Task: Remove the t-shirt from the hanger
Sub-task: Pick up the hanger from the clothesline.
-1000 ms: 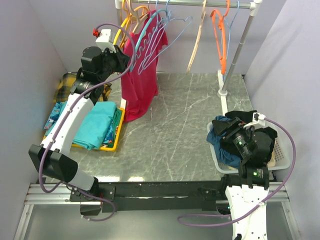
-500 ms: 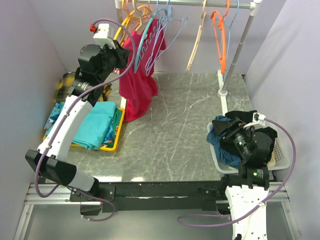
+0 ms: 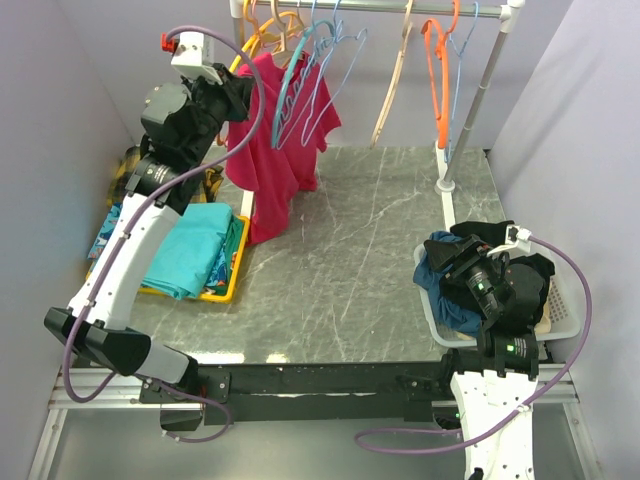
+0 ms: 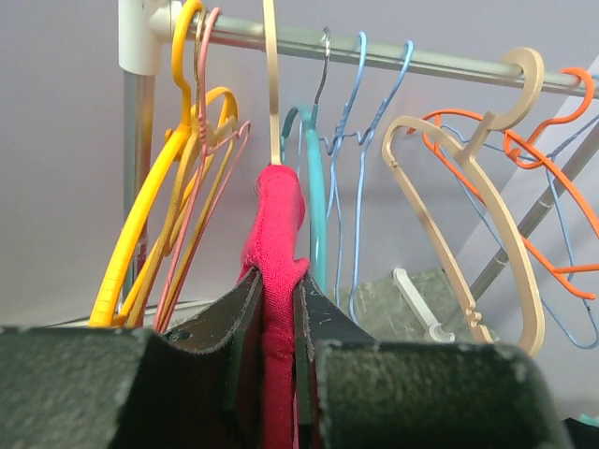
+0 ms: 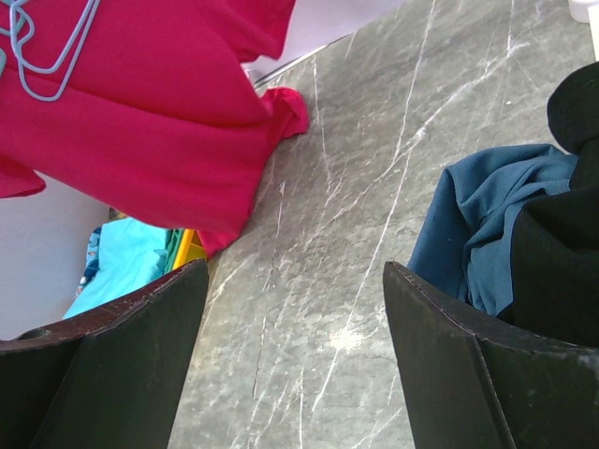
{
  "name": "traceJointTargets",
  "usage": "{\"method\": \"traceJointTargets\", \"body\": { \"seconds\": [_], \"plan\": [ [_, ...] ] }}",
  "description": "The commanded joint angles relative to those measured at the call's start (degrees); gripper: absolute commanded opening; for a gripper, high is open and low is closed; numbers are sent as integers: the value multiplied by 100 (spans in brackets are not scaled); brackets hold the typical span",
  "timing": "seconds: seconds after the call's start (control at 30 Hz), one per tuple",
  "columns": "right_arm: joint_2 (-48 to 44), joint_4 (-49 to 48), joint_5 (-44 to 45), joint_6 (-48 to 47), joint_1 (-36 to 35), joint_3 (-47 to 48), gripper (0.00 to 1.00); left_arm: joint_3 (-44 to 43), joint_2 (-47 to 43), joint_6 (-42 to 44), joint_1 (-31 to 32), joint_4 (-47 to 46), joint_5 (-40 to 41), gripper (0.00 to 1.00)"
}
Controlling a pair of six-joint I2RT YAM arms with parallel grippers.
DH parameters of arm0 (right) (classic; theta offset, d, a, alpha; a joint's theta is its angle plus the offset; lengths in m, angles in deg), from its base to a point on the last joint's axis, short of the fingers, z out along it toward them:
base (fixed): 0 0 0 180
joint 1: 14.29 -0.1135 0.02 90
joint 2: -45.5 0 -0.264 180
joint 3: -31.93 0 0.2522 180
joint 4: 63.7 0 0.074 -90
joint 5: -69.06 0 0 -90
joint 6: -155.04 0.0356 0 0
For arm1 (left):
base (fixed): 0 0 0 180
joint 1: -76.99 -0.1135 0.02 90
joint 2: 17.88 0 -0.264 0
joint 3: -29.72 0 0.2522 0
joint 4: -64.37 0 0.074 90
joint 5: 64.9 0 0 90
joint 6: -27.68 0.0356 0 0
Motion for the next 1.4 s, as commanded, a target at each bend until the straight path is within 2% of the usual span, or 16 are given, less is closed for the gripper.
{"method": "traceJointTargets", "body": {
  "seconds": [0.0, 0.1, 0.33, 0.43, 0.97, 1.17, 1.37],
  "plan": [
    [1, -198, -64, -36, 19, 141, 82, -158, -340, 44, 55, -852, 125, 1],
    [-25, -206, -47, -27, 19, 124, 82, 79, -506, 18, 72, -1081, 134, 1],
    [-43, -233, -64, -1, 19, 71, 82, 360, -550, 79, 90, -835, 89, 1],
    [-43, -207, -73, -36, 19, 80, 82, 818, -805, 44, 90, -1326, 195, 1],
    [-78, -101, -47, -71, 19, 159, 82, 326, -840, 167, 99, -1495, 143, 1],
    [-78, -162, -73, -18, 19, 124, 82, 809, -1490, 220, 90, -1372, 116, 1],
    [-87, -162, -82, -27, 19, 159, 82, 1941, -2579, -17, 99, -1116, -16, 1]
  ]
}}
